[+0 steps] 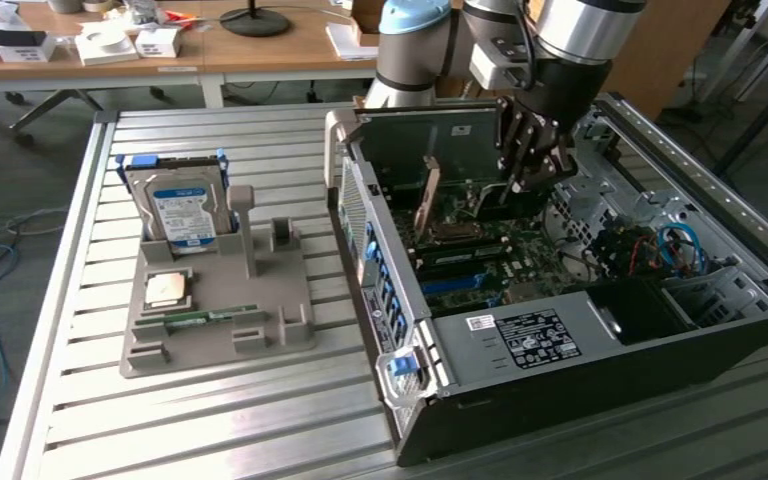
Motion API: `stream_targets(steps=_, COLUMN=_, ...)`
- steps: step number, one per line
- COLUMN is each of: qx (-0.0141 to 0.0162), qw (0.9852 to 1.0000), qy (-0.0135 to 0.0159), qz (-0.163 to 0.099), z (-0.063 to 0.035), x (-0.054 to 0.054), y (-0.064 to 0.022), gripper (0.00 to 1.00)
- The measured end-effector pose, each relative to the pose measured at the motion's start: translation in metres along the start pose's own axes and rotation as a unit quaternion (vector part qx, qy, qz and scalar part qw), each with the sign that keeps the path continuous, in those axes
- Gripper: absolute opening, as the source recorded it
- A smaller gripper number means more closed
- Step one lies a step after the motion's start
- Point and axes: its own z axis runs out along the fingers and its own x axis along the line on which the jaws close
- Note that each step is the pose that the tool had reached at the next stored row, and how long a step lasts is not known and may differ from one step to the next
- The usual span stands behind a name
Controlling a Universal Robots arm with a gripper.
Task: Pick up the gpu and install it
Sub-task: 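Insert the gpu into the slot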
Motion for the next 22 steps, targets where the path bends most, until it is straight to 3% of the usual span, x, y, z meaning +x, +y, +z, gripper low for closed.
stream_targets(steps=22, qx=0.0000, qw=1.0000, qy=0.0000, qz=0.000, z=0.0007, x=0.0076, y=-0.0002, gripper=0.26)
